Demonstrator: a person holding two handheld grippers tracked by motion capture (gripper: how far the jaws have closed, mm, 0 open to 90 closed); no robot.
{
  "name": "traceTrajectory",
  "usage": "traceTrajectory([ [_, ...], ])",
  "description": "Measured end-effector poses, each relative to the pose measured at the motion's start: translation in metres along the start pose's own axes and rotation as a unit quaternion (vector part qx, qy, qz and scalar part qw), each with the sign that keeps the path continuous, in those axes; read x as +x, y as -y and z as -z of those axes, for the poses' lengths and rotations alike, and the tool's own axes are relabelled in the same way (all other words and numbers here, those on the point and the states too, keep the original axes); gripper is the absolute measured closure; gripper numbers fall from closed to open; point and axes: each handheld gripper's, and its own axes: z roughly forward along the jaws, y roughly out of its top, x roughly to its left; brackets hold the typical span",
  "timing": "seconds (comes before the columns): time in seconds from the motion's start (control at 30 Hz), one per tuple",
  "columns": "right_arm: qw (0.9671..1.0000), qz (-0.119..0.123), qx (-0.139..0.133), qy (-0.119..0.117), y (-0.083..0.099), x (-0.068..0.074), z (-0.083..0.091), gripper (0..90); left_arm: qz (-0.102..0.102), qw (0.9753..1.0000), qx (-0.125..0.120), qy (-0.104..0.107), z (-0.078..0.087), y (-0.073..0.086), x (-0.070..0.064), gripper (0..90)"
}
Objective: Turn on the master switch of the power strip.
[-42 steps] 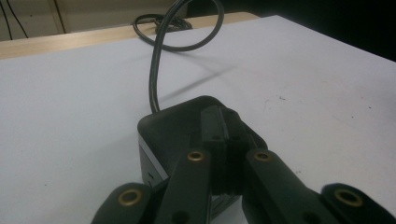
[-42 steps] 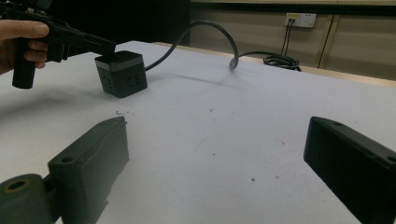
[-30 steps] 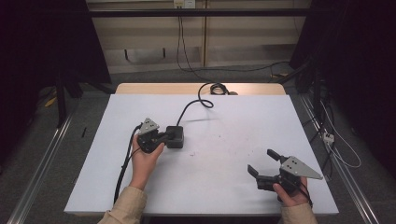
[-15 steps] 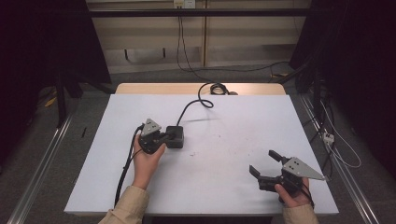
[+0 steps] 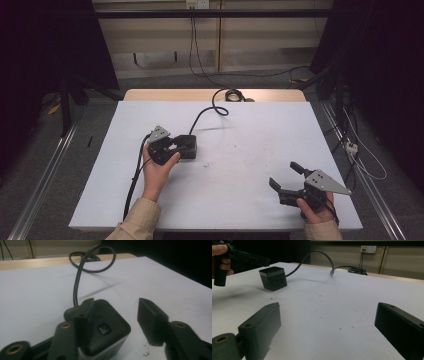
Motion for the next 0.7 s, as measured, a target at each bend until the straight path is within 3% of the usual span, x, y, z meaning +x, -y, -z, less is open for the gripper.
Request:
traceTrajectory([
  [0.4,1.0,0.005,0.0,0.002,0.0,0.002,0.0,6.1,0.002,0.9998,-0.004,0.021,0.009,-0.003,-0.001,14.8],
  [0.7,1.0,0.007,-0.001,0.0,-0.003,0.005,-0.002,6.1,-0.001,0.9993,-0.009,0.036,0.02,-0.004,-0.004,6.8],
])
